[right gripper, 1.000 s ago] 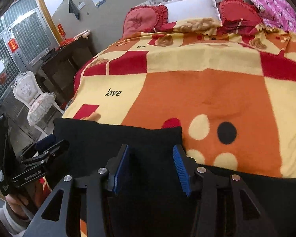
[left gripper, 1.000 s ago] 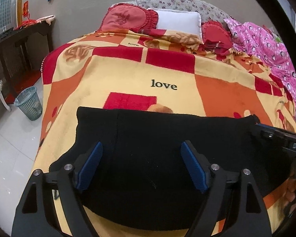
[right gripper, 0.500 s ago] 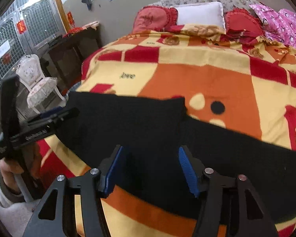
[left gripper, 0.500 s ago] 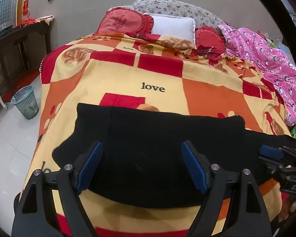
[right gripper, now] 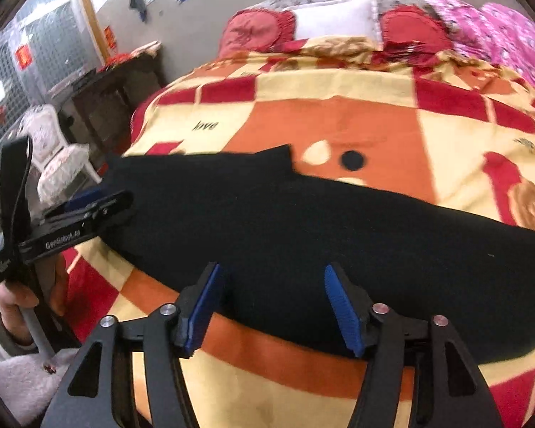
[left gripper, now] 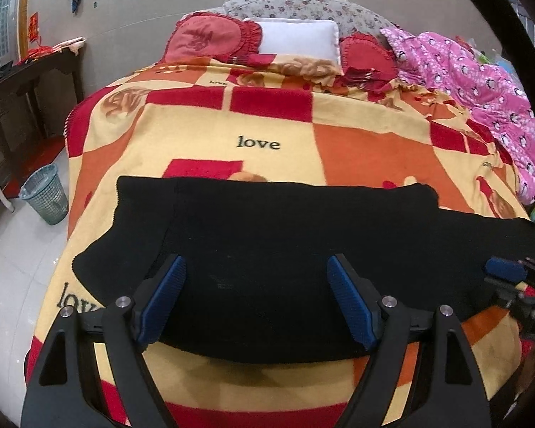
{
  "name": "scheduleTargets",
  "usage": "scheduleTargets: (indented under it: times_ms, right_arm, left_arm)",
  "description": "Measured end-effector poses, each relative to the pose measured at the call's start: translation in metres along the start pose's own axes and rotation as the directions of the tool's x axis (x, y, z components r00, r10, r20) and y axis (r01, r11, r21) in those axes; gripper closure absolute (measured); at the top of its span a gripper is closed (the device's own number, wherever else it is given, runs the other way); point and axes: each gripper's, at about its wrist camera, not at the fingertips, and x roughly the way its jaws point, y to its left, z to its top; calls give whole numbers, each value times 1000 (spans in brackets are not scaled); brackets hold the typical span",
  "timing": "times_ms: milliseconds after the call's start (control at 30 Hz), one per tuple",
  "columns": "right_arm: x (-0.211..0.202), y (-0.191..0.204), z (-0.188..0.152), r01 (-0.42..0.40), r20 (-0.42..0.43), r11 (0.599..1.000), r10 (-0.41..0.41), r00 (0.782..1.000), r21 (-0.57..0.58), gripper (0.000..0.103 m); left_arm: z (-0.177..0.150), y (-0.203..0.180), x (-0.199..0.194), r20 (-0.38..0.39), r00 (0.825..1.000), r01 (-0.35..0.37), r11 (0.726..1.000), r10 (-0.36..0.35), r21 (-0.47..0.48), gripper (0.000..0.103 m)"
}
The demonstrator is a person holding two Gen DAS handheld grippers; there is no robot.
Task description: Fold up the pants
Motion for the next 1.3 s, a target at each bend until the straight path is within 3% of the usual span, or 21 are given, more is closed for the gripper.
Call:
scheduleTargets:
  times_ms: [167,433,633,733,867,967,1167,1300]
  right_arm:
    - [-17,-26,-3,-14,29,997,12,1000,77,37]
    - [-48,-66,-21,87,46,984,-95,994,155,32]
    - [-83,-126,-55,206,34,932,-226,974,297,32]
    - [-98,-156,-73,297,-4,881,-318,948,367,32]
    - [-114,-182,-86,193,72,861,-255,964,470,31]
    - [-112,-188,-84,179,94,865,-250,964,468,29]
    - [-97,-201,-65,109,145,876,-198,970,470,28]
    - [-92,-216,-64,35,230,860,-175,957,509,28]
  left_arm:
    - [2,-8,1,-8,1000,19,1000,-19,7,21]
    - [13,-31,-4,8,997,70,996,-70,52,21]
    - [17,-64,4,-22,986,167,980,-166,105,21]
    - [18,-88,9,-54,977,212,967,-206,142,21]
    - [25,-125,14,-86,958,286,937,-274,201,21]
    - [31,-156,23,-137,935,352,906,-328,235,21]
    - [33,-206,41,-201,916,394,874,-347,286,21]
    - [28,-236,49,-226,901,427,849,-370,311,21]
